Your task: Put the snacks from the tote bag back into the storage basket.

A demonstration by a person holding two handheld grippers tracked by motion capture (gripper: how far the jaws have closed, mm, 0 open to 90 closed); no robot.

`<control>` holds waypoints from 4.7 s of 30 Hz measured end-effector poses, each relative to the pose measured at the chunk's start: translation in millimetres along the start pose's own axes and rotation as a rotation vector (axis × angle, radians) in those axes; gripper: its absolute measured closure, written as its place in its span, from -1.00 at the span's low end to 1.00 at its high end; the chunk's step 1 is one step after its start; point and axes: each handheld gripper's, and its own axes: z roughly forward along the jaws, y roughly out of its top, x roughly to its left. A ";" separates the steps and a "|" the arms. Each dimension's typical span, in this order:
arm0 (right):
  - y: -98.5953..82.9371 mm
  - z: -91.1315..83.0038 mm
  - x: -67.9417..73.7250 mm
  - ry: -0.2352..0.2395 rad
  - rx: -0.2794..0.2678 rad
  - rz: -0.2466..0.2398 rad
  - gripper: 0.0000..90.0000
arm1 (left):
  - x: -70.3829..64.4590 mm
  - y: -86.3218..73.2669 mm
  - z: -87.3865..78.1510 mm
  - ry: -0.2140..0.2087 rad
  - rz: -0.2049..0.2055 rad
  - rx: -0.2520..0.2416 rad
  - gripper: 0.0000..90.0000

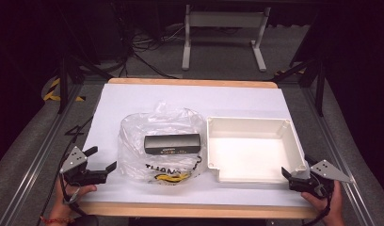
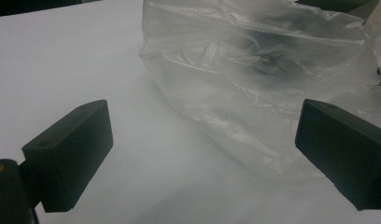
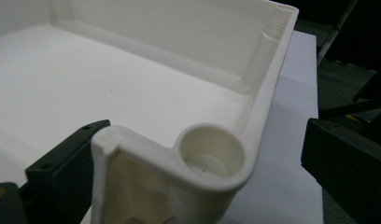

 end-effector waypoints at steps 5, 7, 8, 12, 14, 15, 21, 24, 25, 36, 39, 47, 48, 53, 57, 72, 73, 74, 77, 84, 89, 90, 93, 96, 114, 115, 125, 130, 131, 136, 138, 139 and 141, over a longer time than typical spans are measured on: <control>0.2 -0.1 0.3 0.000 -0.003 -0.007 -0.92 | -1.0 -0.4 -0.6 0.001 0.001 -0.001 -0.89; 0.3 -0.3 0.3 -0.003 -0.004 -0.003 -0.92 | -1.4 -0.5 -0.7 -0.003 0.009 -0.002 -0.89; 0.4 -0.3 0.3 -0.002 -0.002 -0.003 -0.92 | -1.3 -0.4 -0.5 -0.004 0.008 -0.001 -0.89; 0.6 -1.1 0.1 0.000 -0.007 -0.004 -0.92 | -1.1 -0.3 -0.4 -0.006 0.010 0.000 -0.89; 0.8 -2.3 -0.4 -0.004 -0.007 -0.001 -0.92 | -1.4 -0.3 0.1 -0.005 0.011 0.002 -0.89; 0.8 -3.1 -1.0 -0.004 -0.014 -0.002 -0.92 | -1.9 -0.3 0.0 -0.002 0.013 0.002 -0.89; 2.1 -9.0 -2.2 -0.010 -0.037 0.000 -0.92 | -2.4 -0.7 -0.9 0.004 0.019 -0.001 -0.89; 6.2 -12.4 -1.9 -0.012 -0.046 -0.009 -0.92 | -1.9 -0.6 -0.8 0.003 0.015 0.002 -0.89; 7.3 -13.8 -2.0 -0.017 -0.047 -0.012 -0.92 | -1.9 -0.6 -0.8 0.003 0.013 0.002 -0.89; 22.8 -28.9 -0.7 -0.021 -0.083 -0.042 -0.90 | -2.7 -0.7 -0.2 0.010 0.024 0.004 -0.88; 31.3 -32.2 -0.9 -0.017 -0.094 -0.060 -0.87 | -2.9 -0.7 -0.2 0.010 0.023 0.005 -0.88; 53.3 -29.4 10.8 0.003 -0.058 -0.127 -0.78 | -3.1 -0.7 -0.1 0.016 0.023 0.006 -0.88; 55.7 -28.9 11.8 0.008 -0.060 -0.134 -0.76 | -2.9 -0.7 0.0 0.016 0.023 0.005 -0.88; 69.2 -24.8 15.7 0.047 -0.078 -0.166 -0.63 | -2.5 -0.6 0.1 0.017 0.019 0.007 -0.88; 81.1 -17.8 21.3 0.100 -0.088 -0.204 -0.46 | -2.7 -0.6 0.0 0.018 0.017 0.007 -0.88; 124.7 13.7 50.7 0.294 -0.131 -0.263 -0.47 | -2.6 -0.6 0.1 0.025 0.013 0.011 -0.88; 127.7 17.7 53.0 0.301 -0.129 -0.269 -0.46 | -2.7 -0.6 0.0 0.026 0.014 0.010 -0.88; 130.5 22.7 55.0 0.319 -0.127 -0.271 -0.46 | -2.7 -0.7 -0.1 0.025 0.013 0.009 -0.88; 137.1 41.9 63.2 0.361 -0.098 -0.293 -0.45 | -2.0 -0.6 0.1 0.022 0.006 0.009 -0.88; 156.3 62.8 77.3 0.406 -0.090 -0.338 -0.45 | -3.0 -0.7 0.2 0.029 0.013 0.011 -0.88; 165.9 76.6 86.3 0.437 -0.069 -0.350 -0.46 | -2.7 -0.8 -0.1 0.024 0.013 0.010 -0.88; 167.4 78.5 87.5 0.434 -0.070 -0.356 -0.46 | -2.5 -0.8 0.0 0.024 0.013 0.010 -0.88; 170.4 82.8 89.3 0.453 -0.066 -0.348 -0.46 | -2.7 -0.8 0.0 0.023 0.013 0.010 -0.88; 175.7 90.2 95.4 0.459 -0.060 -0.368 -0.45 | -2.8 -0.6 0.7 0.024 0.015 0.013 -0.88; 194.1 145.8 148.4 0.605 0.059 -0.476 -0.45 | -2.5 -0.9 0.0 0.021 0.014 0.011 -0.87; 195.4 149.0 151.4 0.608 0.068 -0.480 -0.45 | -2.5 -0.8 -0.2 0.021 0.013 0.013 -0.87; 196.6 178.8 192.8 0.682 0.184 -0.554 -0.46 | -2.1 -1.2 -0.5 0.016 0.011 0.004 -0.87; 195.3 188.8 205.0 0.709 0.265 -0.616 -0.43 | -2.2 -1.2 -0.3 0.013 0.011 0.007 -0.86; 195.4 191.0 206.5 0.719 0.281 -0.639 -0.41 | -1.7 -1.1 -0.3 0.014 0.009 0.006 -0.86; 199.3 200.5 209.2 0.744 0.351 -0.691 -0.39 | -1.3 -1.3 -0.7 0.012 0.010 0.003 -0.86; 201.3 205.0 210.7 0.750 0.376 -0.710 -0.39 | -1.2 -1.2 -0.6 0.010 0.008 0.007 -0.86; 201.9 207.1 211.6 0.747 0.396 -0.721 -0.38 | -1.3 -1.3 -0.4 0.009 0.008 0.005 -0.86; 202.0 209.7 212.6 0.749 0.401 -0.729 -0.38 | -1.7 -1.2 -0.1 0.007 0.011 0.009 -0.86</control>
